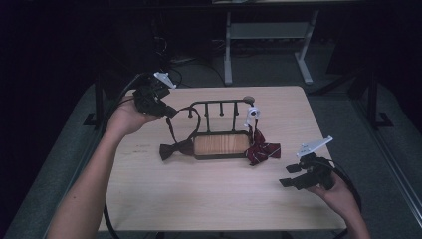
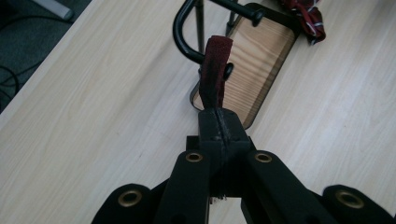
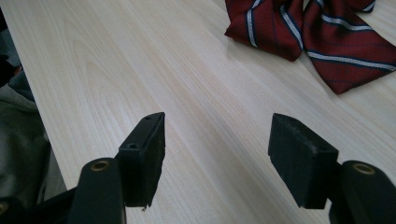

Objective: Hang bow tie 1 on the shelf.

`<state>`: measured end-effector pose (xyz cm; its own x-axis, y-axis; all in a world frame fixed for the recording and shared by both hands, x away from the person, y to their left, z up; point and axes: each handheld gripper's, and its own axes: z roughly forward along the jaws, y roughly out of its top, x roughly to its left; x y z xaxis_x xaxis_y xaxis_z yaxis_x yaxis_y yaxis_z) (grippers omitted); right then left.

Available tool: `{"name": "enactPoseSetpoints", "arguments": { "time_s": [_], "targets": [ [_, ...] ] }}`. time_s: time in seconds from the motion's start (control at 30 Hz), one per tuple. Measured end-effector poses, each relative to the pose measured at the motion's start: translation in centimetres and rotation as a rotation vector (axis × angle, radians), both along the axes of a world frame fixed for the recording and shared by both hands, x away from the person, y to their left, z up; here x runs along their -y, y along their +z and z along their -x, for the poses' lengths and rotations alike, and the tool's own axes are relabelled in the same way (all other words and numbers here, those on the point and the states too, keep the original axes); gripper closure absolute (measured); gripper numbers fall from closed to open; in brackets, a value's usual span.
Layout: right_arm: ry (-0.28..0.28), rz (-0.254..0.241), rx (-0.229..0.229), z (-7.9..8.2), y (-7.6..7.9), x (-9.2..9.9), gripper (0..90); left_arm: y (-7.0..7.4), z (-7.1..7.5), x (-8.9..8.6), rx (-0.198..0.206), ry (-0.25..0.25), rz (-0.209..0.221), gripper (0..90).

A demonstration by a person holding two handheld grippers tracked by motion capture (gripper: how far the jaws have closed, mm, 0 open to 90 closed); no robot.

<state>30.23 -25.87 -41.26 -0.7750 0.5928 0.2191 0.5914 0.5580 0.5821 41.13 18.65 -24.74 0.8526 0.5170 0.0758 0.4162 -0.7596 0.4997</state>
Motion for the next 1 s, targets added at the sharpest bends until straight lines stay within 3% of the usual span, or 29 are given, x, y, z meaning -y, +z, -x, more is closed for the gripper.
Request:
{"name": "enactPoseSetpoints", "arguments": {
  "time_s": [0.5, 1.0],
  "targets": [
    [-0.011, -0.005, -0.002, 0.0, 0.1, 0.3, 36.4, -0.9, -1.7, 0.3, -0.028, 0.038, -0.015, 89.9],
    [-0.010, -0.006, 0.003, 0.1, 0.3, 0.5, 36.4, -1.9, -2.5, 0.7, -0.042, 0.060, -0.081, 89.0]
  ]
}}
